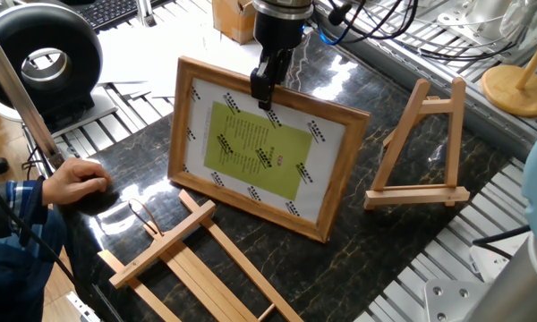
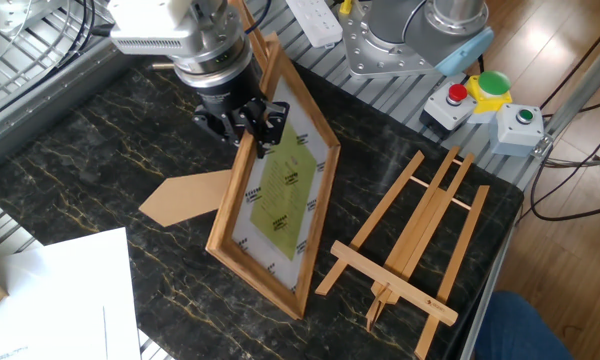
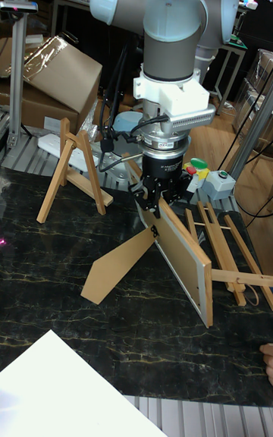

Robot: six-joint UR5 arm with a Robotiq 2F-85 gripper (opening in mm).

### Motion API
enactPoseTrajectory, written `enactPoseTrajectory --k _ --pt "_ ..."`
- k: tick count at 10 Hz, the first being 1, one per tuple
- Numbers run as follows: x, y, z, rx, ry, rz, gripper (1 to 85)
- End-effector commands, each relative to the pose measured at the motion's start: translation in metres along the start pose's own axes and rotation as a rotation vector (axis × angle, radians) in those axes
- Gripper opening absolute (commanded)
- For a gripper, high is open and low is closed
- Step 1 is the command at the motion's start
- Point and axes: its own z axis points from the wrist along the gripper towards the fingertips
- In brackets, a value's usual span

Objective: Take the photo frame down from the bracket

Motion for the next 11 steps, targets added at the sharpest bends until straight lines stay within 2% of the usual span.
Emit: enactPoseTrajectory --k 1,2,3,4,5,6,7,8,11 --pt "-0.005 -0.021 0.001 -0.025 -0.015 -0.061 1.3" --pt "0.003 -0.035 -0.004 -0.032 0.004 -0.095 4.7" --pt "-0.001 -0.035 -0.005 -0.05 -0.01 -0.087 12.3" --pt "-0.009 -0.033 -0.001 -0.033 -0.026 -0.07 14.7" --pt "-0.012 -0.035 0.0 -0.012 -0.026 -0.075 19.7" --pt "-0.013 -0.036 -0.001 -0.013 -0.028 -0.081 22.3" --pt "-0.015 -0.035 -0.001 -0.02 -0.034 -0.094 31.7" --pt "-0.02 -0.042 0.0 -0.023 -0.055 -0.12 40.3" --pt "-0.021 -0.045 0.005 -0.029 -0.057 -0.116 44.0"
